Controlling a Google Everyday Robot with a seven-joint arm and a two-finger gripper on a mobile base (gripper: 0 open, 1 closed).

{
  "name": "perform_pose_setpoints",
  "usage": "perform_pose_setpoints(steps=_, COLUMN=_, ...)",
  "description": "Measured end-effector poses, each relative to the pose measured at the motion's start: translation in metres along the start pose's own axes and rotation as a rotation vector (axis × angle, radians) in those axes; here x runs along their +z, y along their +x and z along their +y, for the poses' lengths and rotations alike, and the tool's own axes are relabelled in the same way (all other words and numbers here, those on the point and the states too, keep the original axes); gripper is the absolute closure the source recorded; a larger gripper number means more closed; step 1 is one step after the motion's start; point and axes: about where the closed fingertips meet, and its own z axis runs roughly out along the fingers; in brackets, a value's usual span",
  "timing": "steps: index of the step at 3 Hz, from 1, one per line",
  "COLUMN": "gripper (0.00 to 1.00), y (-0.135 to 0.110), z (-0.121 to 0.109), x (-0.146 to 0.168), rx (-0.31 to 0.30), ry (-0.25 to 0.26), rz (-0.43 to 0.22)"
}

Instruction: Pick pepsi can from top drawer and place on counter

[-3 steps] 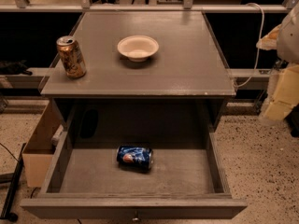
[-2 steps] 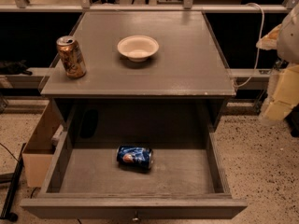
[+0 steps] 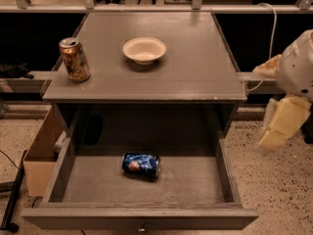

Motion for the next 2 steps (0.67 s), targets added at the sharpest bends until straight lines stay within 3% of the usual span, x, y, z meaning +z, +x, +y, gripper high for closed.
perform_pose_setpoints(steps=2, gripper=0.00, y=-0.002, z=0.059, x=0.047, rx=0.009, ry=-0.103, rz=-0.133)
